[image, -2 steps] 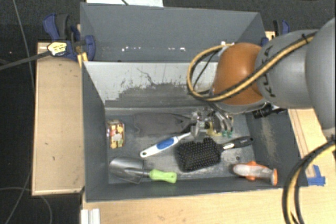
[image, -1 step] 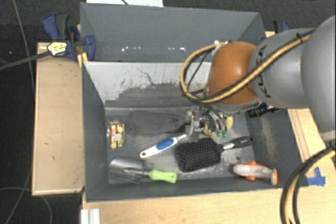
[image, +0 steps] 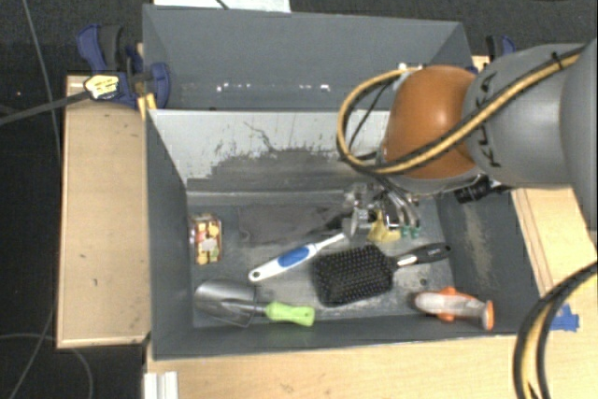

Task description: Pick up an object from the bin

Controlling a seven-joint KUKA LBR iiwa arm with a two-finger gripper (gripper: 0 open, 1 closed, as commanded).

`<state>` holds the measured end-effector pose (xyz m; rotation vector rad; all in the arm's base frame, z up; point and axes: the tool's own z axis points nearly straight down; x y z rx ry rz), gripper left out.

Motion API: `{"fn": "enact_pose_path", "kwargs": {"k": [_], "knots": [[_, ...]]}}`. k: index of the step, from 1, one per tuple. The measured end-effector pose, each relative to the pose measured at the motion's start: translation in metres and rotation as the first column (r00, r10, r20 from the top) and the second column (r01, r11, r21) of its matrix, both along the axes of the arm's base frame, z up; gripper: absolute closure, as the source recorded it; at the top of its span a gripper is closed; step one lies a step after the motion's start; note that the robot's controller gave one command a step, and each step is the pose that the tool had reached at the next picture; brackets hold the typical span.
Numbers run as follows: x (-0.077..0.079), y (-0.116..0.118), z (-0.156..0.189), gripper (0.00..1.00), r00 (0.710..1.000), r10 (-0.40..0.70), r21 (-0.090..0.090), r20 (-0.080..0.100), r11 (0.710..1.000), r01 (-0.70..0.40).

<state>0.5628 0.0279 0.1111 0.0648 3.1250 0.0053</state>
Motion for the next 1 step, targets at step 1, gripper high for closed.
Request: {"fn": "enact_pose_path", "kwargs": {"k": [1], "knots": [[0.0007, 0.0028, 0.005, 1.0, 1.0, 0.0, 0.0, -0.008, 1.0, 0.0]]}}
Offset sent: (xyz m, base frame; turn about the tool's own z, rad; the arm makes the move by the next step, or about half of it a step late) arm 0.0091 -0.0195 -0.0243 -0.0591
